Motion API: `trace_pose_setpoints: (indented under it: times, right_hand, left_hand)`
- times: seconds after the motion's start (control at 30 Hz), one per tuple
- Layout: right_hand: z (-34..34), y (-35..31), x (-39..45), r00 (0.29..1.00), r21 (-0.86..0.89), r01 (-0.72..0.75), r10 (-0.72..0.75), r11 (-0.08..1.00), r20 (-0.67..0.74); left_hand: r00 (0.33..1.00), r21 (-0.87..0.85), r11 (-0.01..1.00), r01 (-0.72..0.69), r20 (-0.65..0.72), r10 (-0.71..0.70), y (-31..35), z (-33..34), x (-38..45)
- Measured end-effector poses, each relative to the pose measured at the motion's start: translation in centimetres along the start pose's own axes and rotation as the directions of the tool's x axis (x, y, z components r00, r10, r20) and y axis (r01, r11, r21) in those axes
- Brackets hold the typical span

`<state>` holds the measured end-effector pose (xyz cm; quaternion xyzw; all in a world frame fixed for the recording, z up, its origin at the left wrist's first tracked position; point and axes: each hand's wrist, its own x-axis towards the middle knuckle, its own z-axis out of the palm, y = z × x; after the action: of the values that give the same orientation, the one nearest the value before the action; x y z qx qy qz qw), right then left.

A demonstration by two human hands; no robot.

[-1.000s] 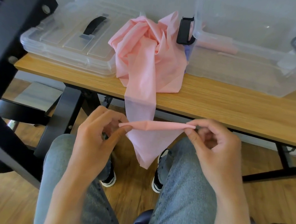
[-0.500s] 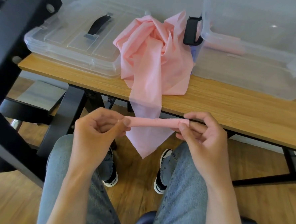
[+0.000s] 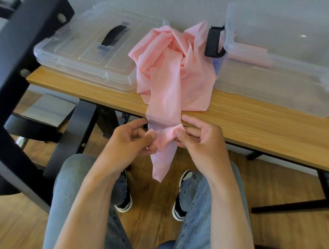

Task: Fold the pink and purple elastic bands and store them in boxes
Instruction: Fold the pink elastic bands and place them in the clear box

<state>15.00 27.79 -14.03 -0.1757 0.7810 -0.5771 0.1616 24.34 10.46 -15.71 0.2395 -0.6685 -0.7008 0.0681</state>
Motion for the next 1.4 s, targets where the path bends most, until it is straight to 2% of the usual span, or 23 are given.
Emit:
trace_pose_setpoints:
  times: [0.13,0.23,0.37,0.47,0.57,0.67,0.73,0.87,0.93,1.0,1.03,1.1,1.13,1.2,1.23,1.27,1.33,1.4]
  right_hand:
    - [0.2,-0.2,0.2,0.999,0.057,-0.028,0.031,0.998,-0.045]
    - [0.3,-0.1,0.2,0.998,0.038,-0.033,0.035,0.999,-0.049]
    - [-0.4,0.2,-1.3,0.989,0.044,-0.111,0.106,0.993,0.106]
    - [-1.0,0.7,-2.5,0.959,-0.038,-0.169,0.173,0.985,0.223]
    - [-1.3,1.1,-3.0,0.910,-0.157,-0.200,0.243,0.967,0.337]
    - [-0.9,1.7,-3.7,0.830,-0.256,-0.217,0.316,0.942,0.459]
    - [-0.8,2.2,-4.0,0.758,-0.321,-0.218,0.367,0.922,0.539]
    - [0.2,3.8,-4.4,0.541,-0.493,-0.212,0.521,0.844,0.660]
    - [1.2,5.3,-4.7,0.428,-0.582,-0.256,0.630,0.772,0.648]
    - [2.4,7.1,-5.3,0.322,-0.674,-0.213,0.702,0.708,0.636]
    - [3.0,8.1,-5.6,0.302,-0.715,-0.159,0.723,0.681,0.621]
    - [3.6,9.2,-6.3,0.329,-0.767,-0.077,0.743,0.637,0.584]
    - [3.6,9.5,-6.4,0.327,-0.774,-0.064,0.746,0.629,0.580]
    - [3.3,9.4,-6.4,0.265,-0.760,-0.104,0.754,0.642,0.601]
    - [3.1,9.3,-6.2,0.245,-0.742,-0.152,0.753,0.652,0.611]
    - [2.6,8.8,-6.1,0.256,-0.714,-0.201,0.740,0.670,0.622]
    - [1.5,8.0,-5.9,0.352,-0.637,-0.253,0.683,0.728,0.640]
    - [0.4,7.0,-5.9,0.495,-0.559,-0.248,0.600,0.791,0.629]
  left_hand:
    - [1.000,0.035,0.999,-0.008,-0.009,0.008,0.6,-0.4,0.1]
    - [1.000,0.043,0.999,-0.010,-0.022,0.011,0.6,-0.6,-0.5]
    - [0.998,0.034,0.998,0.047,0.045,-0.048,0.0,-1.3,-2.3]
    - [0.984,0.120,0.988,0.098,0.135,-0.114,-0.5,-1.9,-3.5]
    - [0.943,0.222,0.963,0.155,0.257,-0.211,-0.8,-2.0,-4.1]
    - [0.877,0.327,0.928,0.176,0.376,-0.299,-1.6,-1.7,-4.5]
    - [0.808,0.412,0.891,0.190,0.450,-0.380,-2.2,-1.3,-4.7]
    - [0.633,0.601,0.785,0.148,0.552,-0.543,-3.6,0.1,-5.0]
    - [0.543,0.671,0.727,0.144,0.561,-0.625,-4.5,1.0,-5.1]
    - [0.472,0.761,0.647,0.052,0.553,-0.687,-5.4,1.8,-5.1]
    - [0.449,0.796,0.605,-0.027,0.550,-0.704,-5.9,2.1,-5.0]
    - [0.406,0.835,0.537,-0.122,0.536,-0.740,-6.9,2.9,-4.9]
    - [0.397,0.849,0.513,-0.128,0.518,-0.758,-7.4,3.1,-5.0]
    - [0.428,0.867,0.489,-0.099,0.481,-0.765,-8.1,3.0,-4.9]
    - [0.454,0.865,0.499,-0.055,0.467,-0.759,-8.4,2.7,-4.8]
    - [0.480,0.852,0.524,-0.001,0.460,-0.747,-8.4,2.2,-4.8]
    - [0.545,0.791,0.606,0.082,0.474,-0.692,-8.2,1.1,-4.8]
    - [0.640,0.671,0.729,0.137,0.501,-0.582,-7.2,0.0,-5.0]
